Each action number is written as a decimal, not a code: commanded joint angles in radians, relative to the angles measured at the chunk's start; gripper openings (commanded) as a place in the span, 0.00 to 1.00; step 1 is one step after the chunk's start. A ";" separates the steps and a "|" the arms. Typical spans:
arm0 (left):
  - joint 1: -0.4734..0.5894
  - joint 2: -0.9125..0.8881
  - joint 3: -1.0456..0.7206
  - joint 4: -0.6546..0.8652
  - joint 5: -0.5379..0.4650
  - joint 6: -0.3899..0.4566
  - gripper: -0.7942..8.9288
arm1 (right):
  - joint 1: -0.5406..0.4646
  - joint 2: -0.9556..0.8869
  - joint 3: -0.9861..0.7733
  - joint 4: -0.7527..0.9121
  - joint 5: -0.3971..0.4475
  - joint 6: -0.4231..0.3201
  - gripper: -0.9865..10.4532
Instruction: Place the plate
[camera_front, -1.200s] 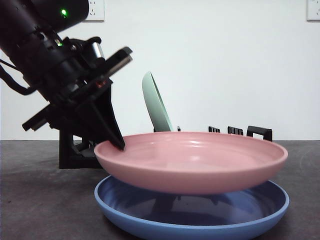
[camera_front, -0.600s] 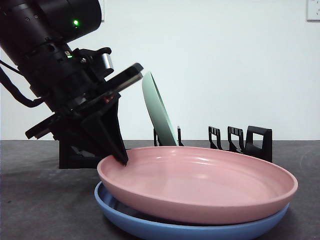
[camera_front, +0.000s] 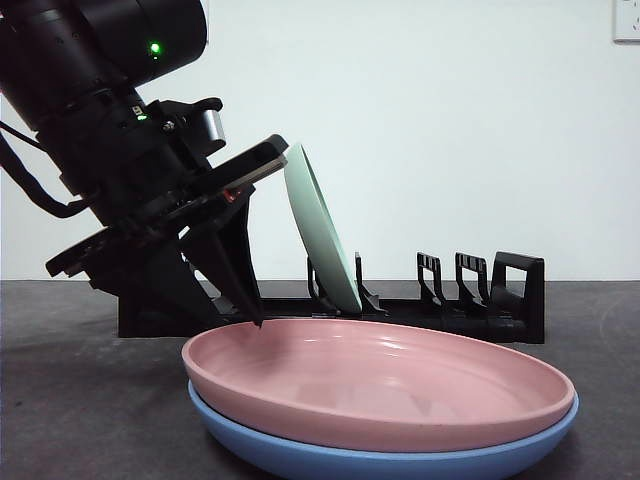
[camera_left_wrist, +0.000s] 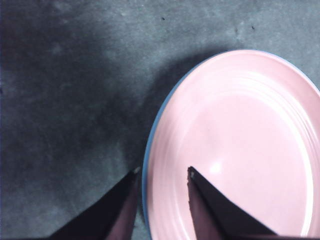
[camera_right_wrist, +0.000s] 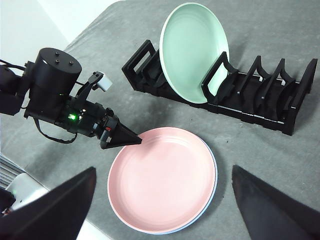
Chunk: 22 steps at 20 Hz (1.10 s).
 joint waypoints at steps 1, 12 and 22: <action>-0.009 0.015 0.015 0.000 -0.001 -0.008 0.38 | 0.005 0.002 0.017 0.004 0.000 0.011 0.46; -0.008 -0.264 0.127 -0.320 -0.001 0.171 0.57 | 0.005 0.002 0.017 0.010 -0.002 0.010 0.46; -0.008 -0.547 0.521 -0.794 -0.002 0.267 0.67 | 0.005 0.132 0.017 0.187 -0.238 0.098 0.46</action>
